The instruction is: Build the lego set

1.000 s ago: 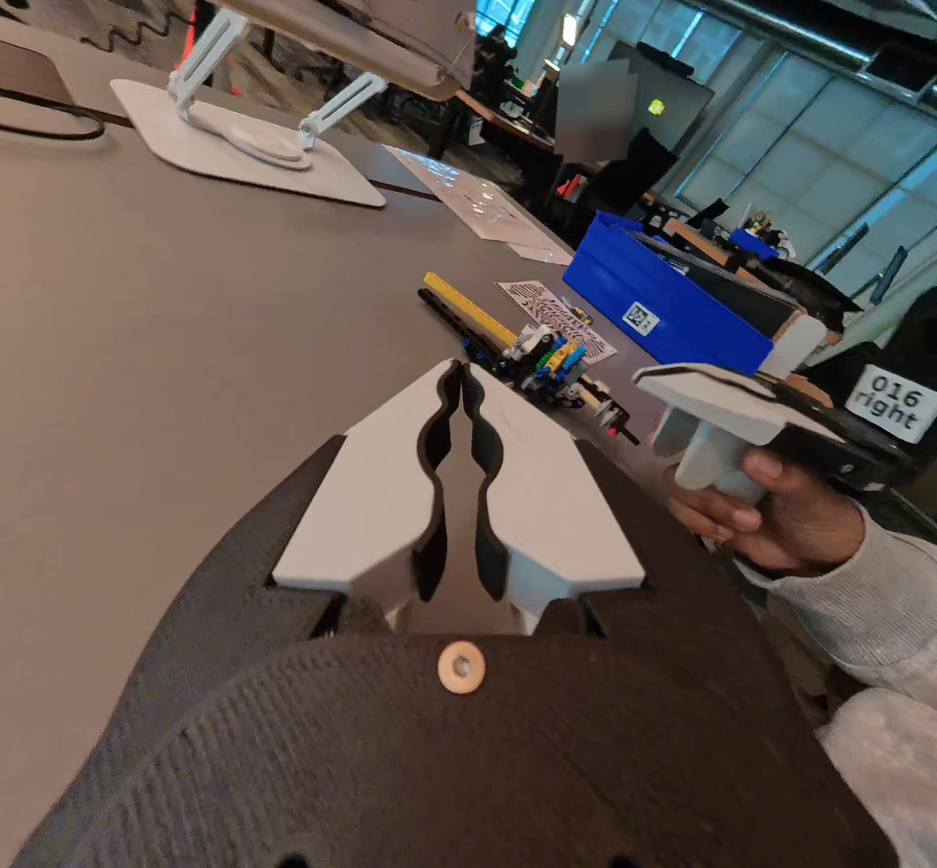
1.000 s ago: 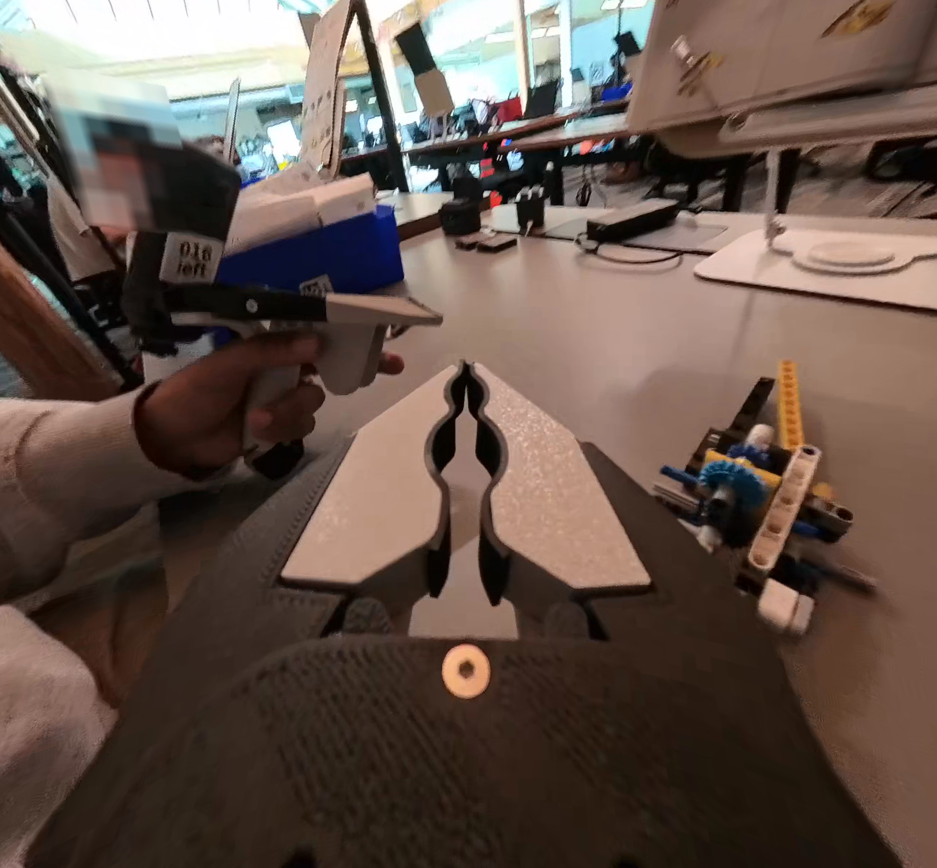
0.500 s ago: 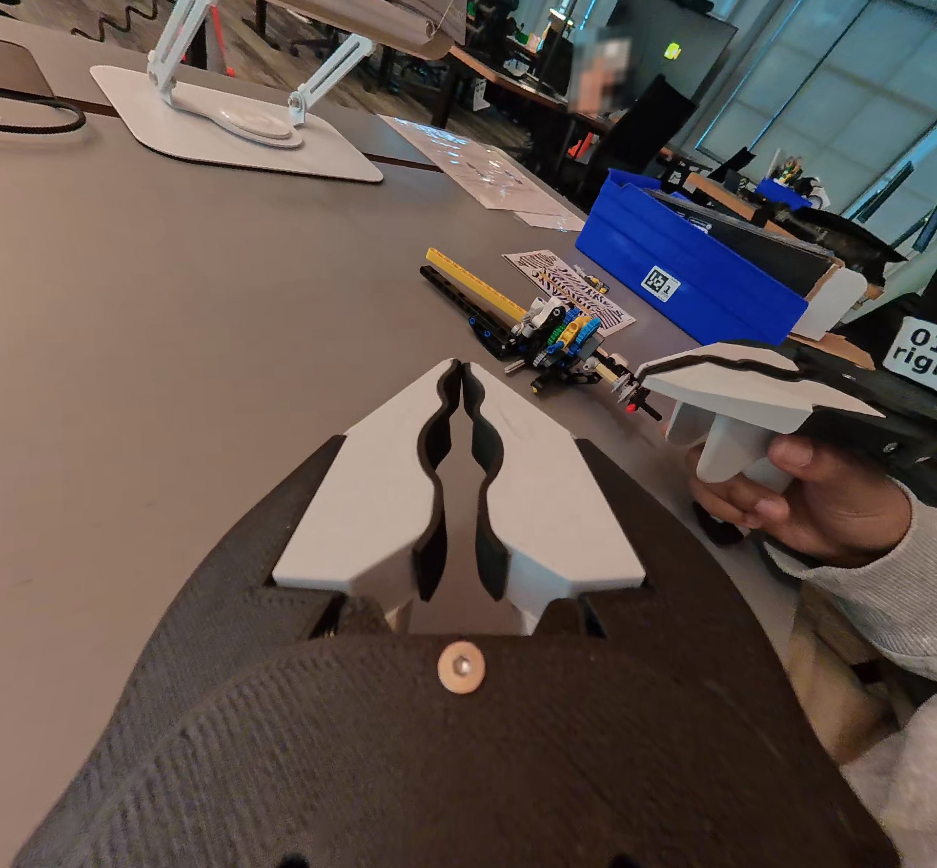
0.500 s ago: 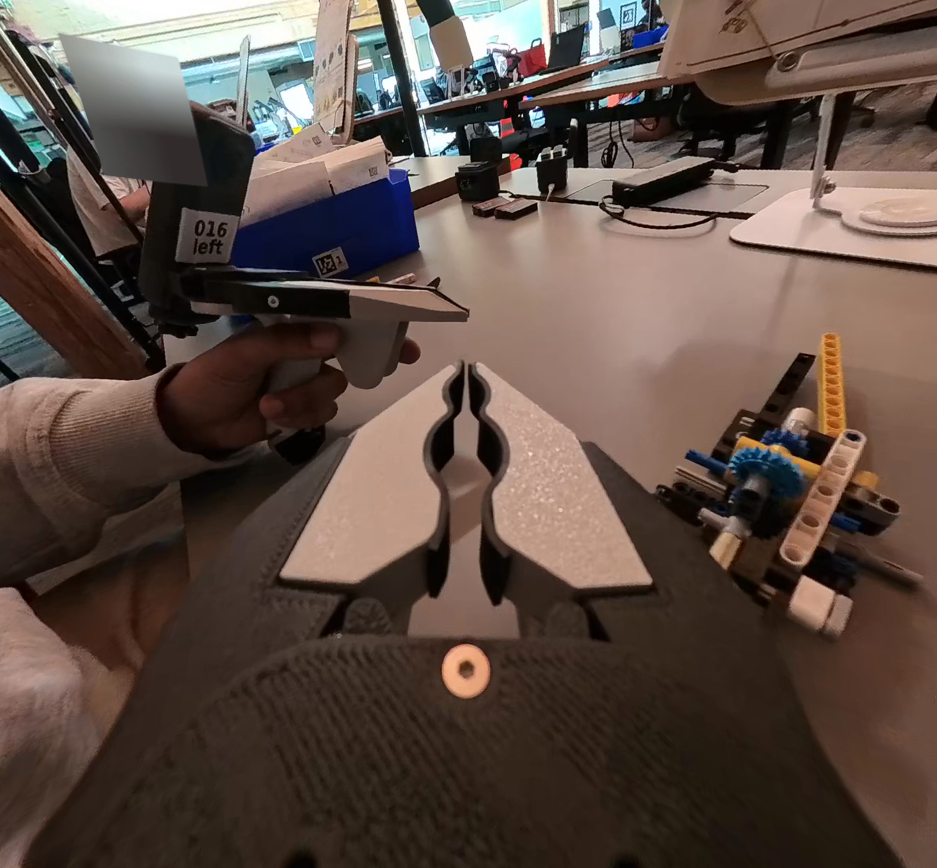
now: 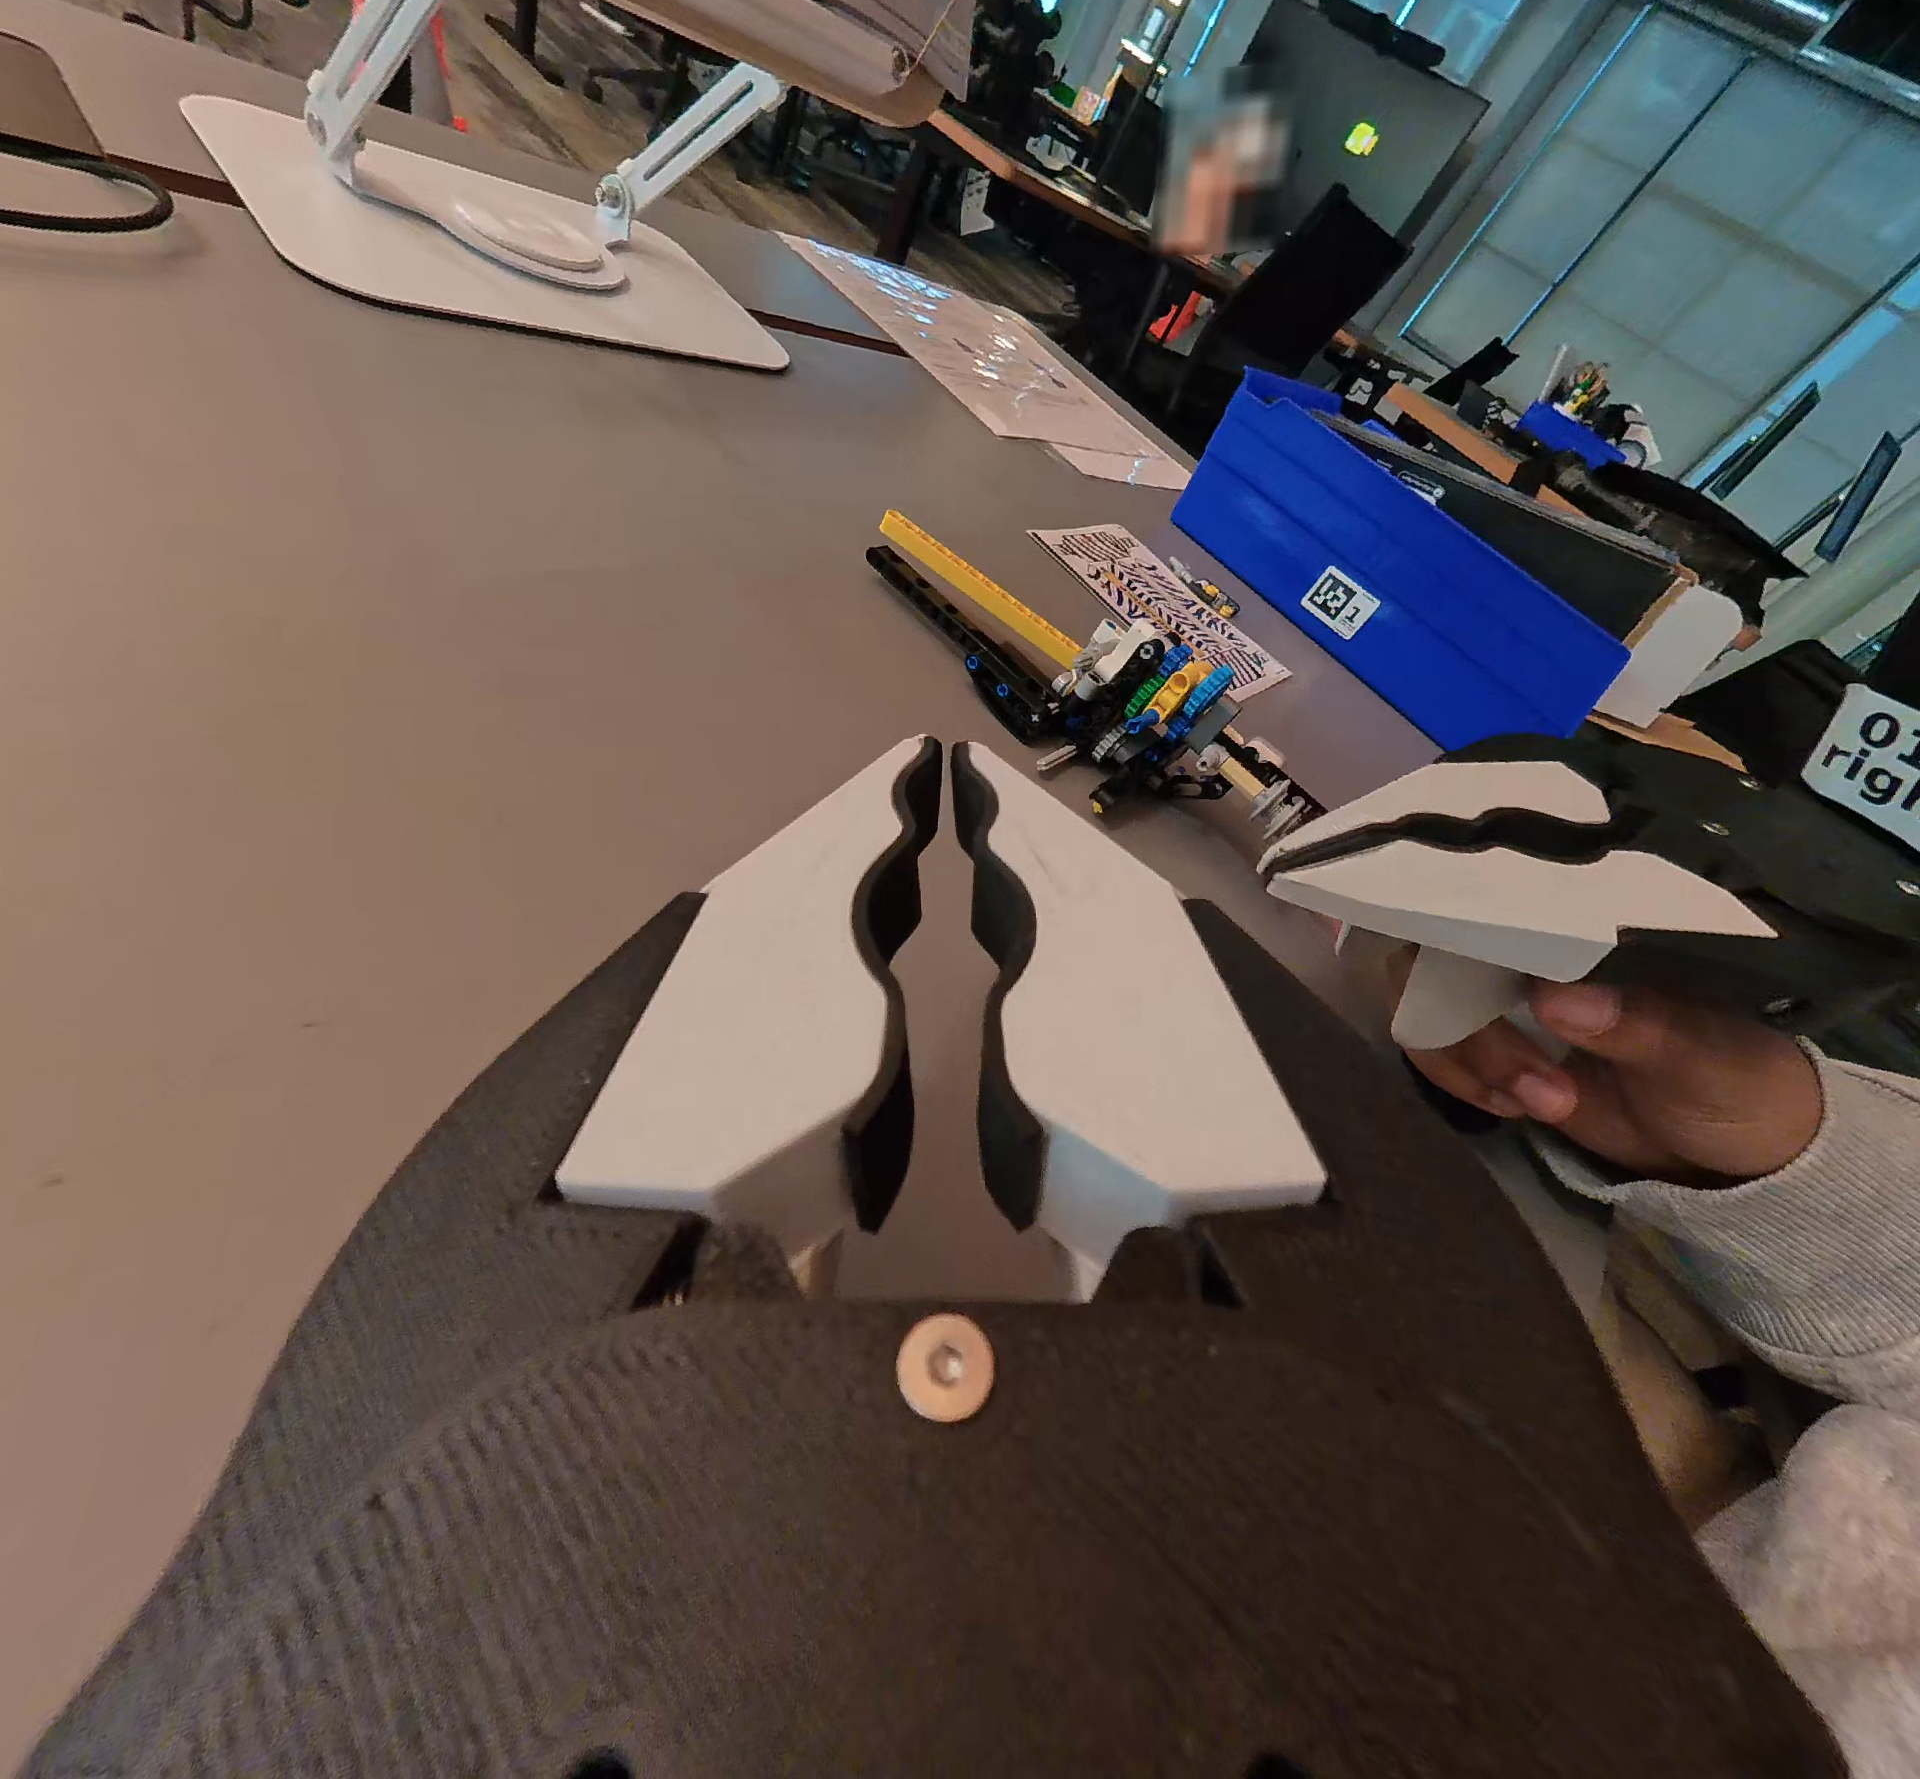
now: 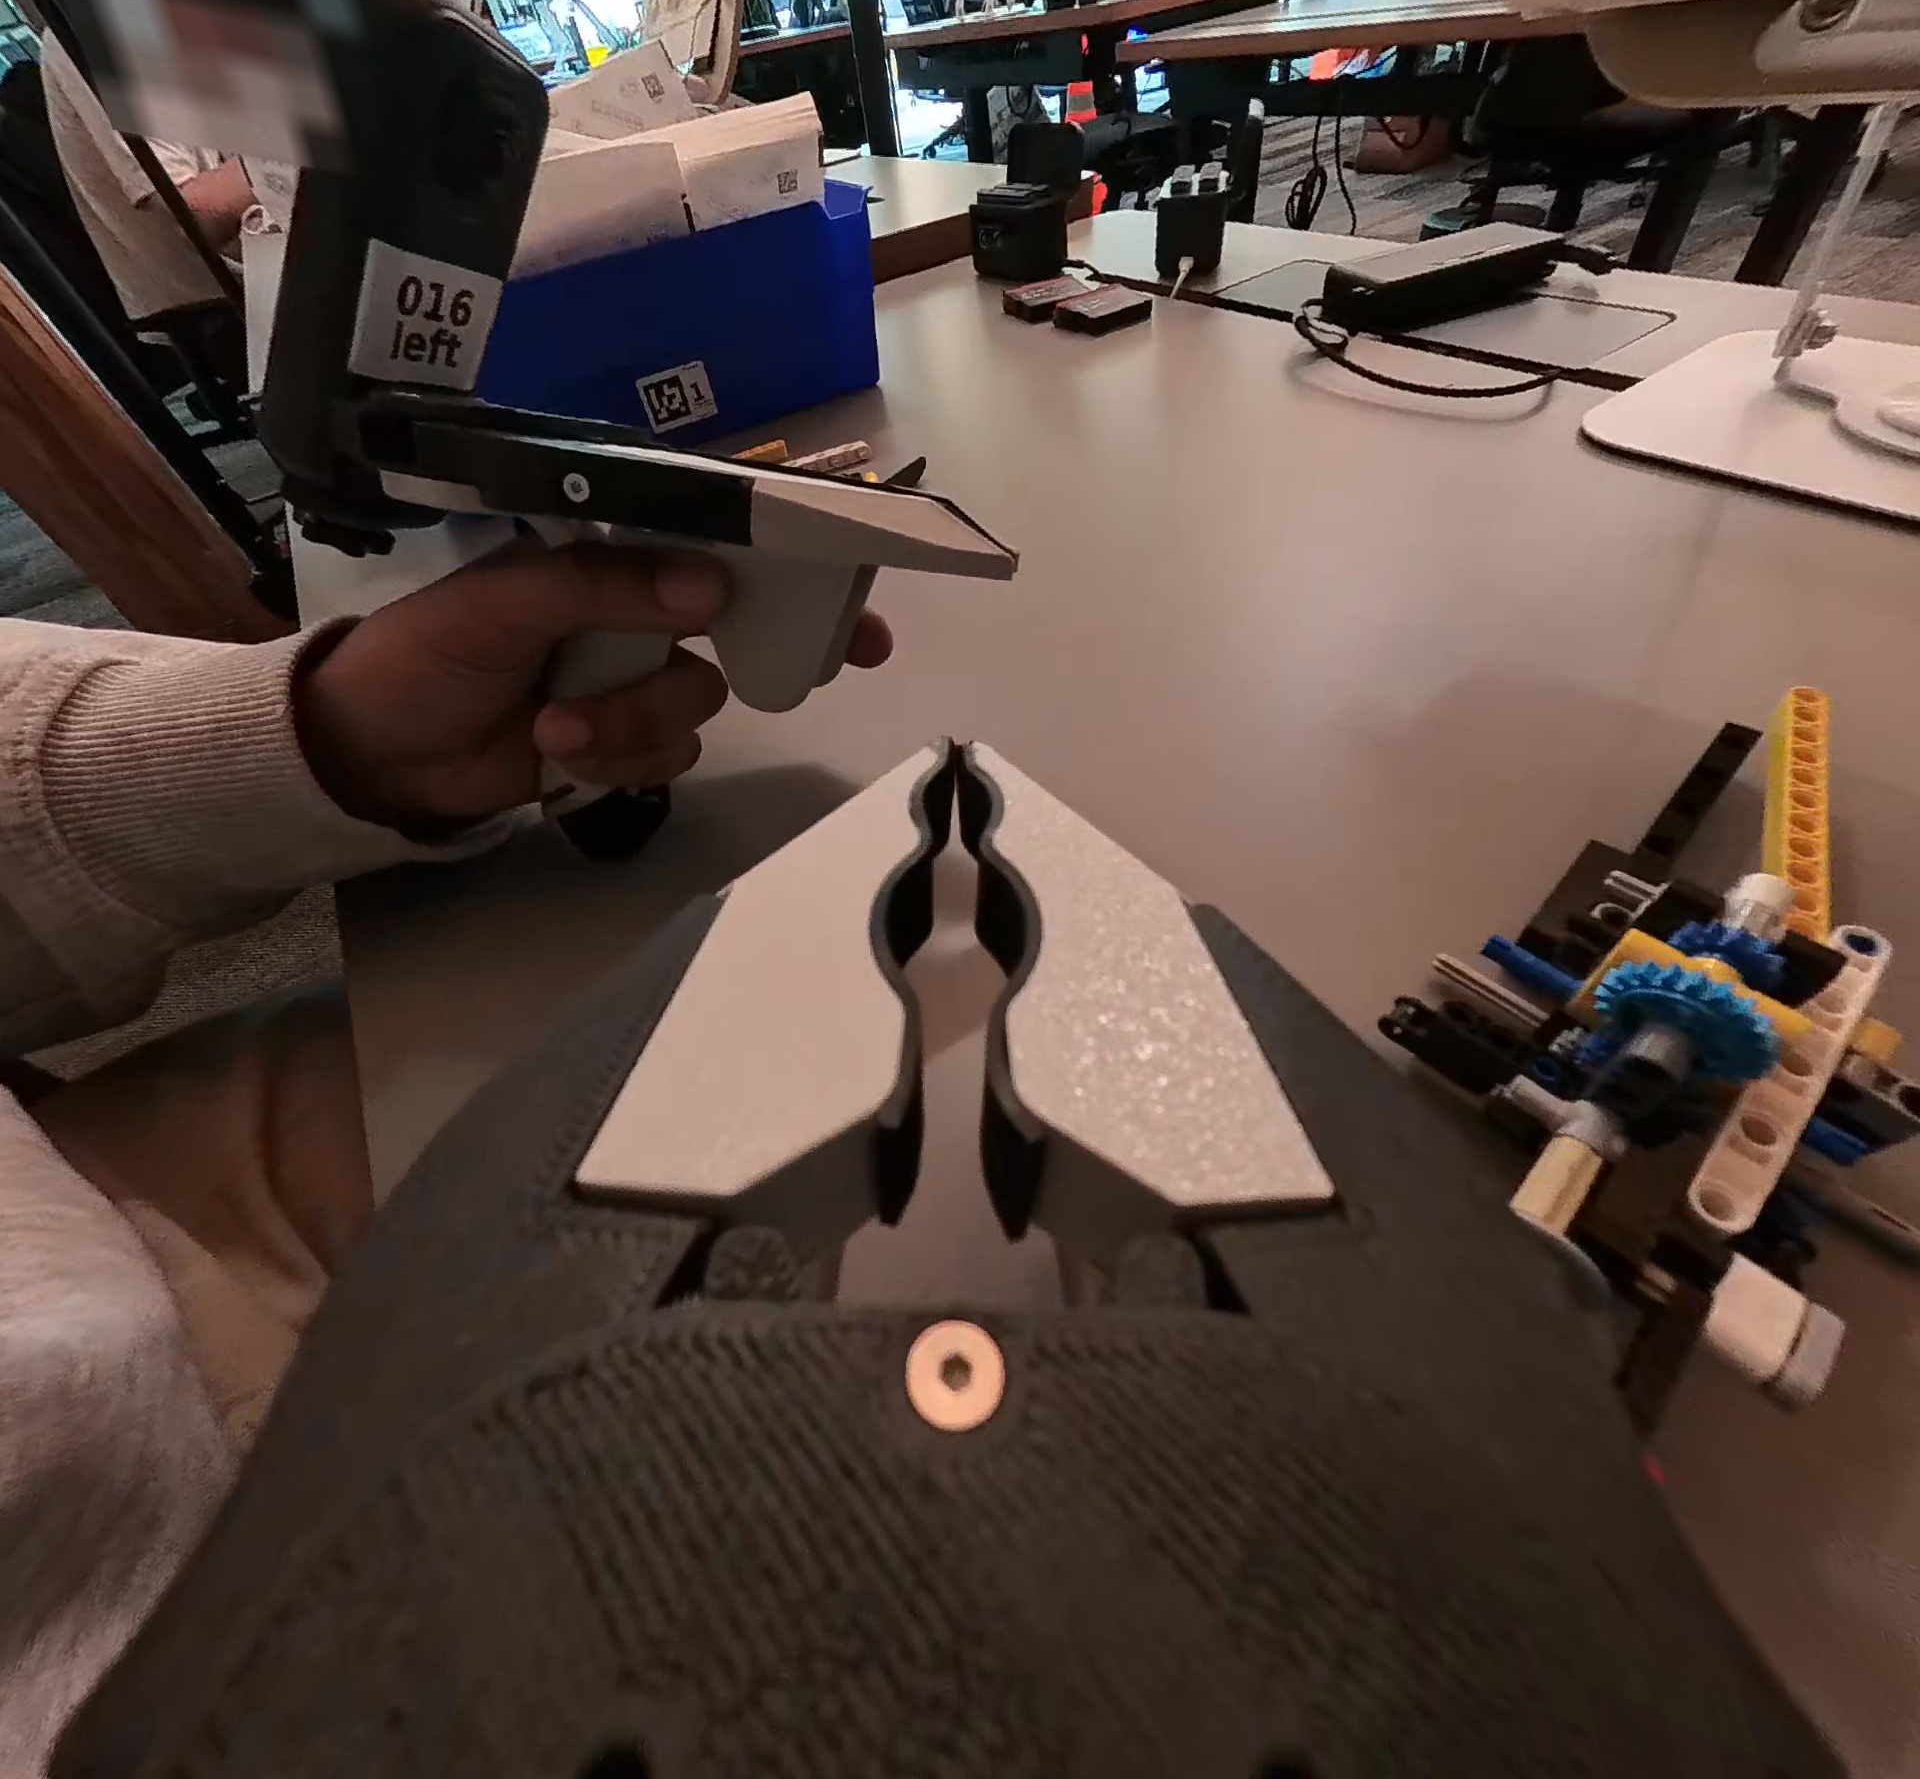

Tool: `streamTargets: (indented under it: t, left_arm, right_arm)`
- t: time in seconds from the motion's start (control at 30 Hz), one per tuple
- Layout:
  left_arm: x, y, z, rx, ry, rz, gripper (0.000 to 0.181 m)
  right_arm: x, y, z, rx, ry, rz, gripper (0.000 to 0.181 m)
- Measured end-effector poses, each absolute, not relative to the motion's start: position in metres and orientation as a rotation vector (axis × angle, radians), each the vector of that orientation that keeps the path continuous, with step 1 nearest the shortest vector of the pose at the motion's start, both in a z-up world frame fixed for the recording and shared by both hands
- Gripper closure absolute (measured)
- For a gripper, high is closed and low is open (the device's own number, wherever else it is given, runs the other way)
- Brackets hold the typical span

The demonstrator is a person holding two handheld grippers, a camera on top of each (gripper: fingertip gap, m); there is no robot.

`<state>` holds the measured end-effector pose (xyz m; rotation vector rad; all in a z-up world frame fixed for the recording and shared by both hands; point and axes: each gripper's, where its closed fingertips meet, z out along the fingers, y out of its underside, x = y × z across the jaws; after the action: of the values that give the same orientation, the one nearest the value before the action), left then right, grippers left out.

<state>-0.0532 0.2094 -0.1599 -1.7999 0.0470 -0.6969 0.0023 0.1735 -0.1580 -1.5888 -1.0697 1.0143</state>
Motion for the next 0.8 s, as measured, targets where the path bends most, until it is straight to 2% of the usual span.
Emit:
streamTargets:
  t: [0.8]
  left_arm:
    - [-0.038, 0.206, -0.162, -1.828, 0.143, -0.659, 0.181]
  right_arm:
    - [0.0, 0.174, -0.162, -1.609, -1.087, 1.004, 0.181]
